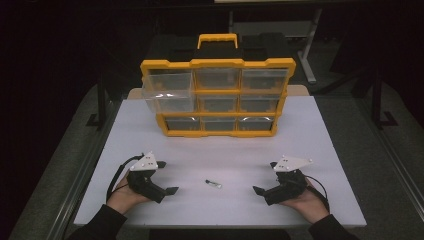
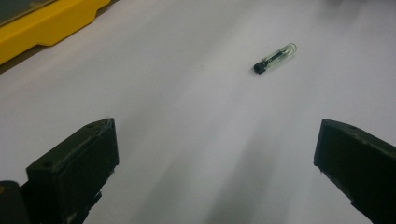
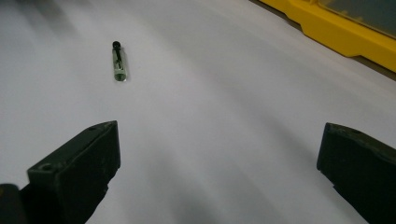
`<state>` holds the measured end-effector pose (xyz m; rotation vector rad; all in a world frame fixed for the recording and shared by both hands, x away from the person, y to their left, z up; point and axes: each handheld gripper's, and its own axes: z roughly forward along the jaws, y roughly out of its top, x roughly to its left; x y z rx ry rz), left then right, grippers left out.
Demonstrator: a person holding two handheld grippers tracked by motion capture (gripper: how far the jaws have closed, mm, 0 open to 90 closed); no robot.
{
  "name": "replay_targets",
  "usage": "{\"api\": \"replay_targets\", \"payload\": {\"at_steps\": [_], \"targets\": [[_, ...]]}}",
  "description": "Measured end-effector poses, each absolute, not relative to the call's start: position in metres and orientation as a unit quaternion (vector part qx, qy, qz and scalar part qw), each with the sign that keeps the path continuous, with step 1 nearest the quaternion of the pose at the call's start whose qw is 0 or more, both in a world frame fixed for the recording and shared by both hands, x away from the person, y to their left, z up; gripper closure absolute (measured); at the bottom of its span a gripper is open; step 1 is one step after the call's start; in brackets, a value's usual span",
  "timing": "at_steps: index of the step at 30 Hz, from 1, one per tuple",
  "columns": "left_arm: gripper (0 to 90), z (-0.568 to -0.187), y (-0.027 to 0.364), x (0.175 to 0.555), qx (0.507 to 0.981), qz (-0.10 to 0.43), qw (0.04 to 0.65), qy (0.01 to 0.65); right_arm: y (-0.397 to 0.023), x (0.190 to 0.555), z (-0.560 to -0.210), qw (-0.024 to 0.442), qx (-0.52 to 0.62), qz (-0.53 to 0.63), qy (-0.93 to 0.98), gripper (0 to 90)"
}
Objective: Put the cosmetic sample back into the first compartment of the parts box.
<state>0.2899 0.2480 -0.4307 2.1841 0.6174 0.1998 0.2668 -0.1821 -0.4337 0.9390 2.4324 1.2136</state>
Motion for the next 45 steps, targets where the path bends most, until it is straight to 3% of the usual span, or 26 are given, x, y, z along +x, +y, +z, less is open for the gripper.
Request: {"api": "replay_targets", "payload": {"at_steps": [45], "targets": [[0.0, -0.432, 0.249, 0.287, 0.871, 0.061, 0.423, 0.244, -0.153, 0.29, -0.42, 0.105, 0.292, 0.443, 0.841, 0.0]]}}
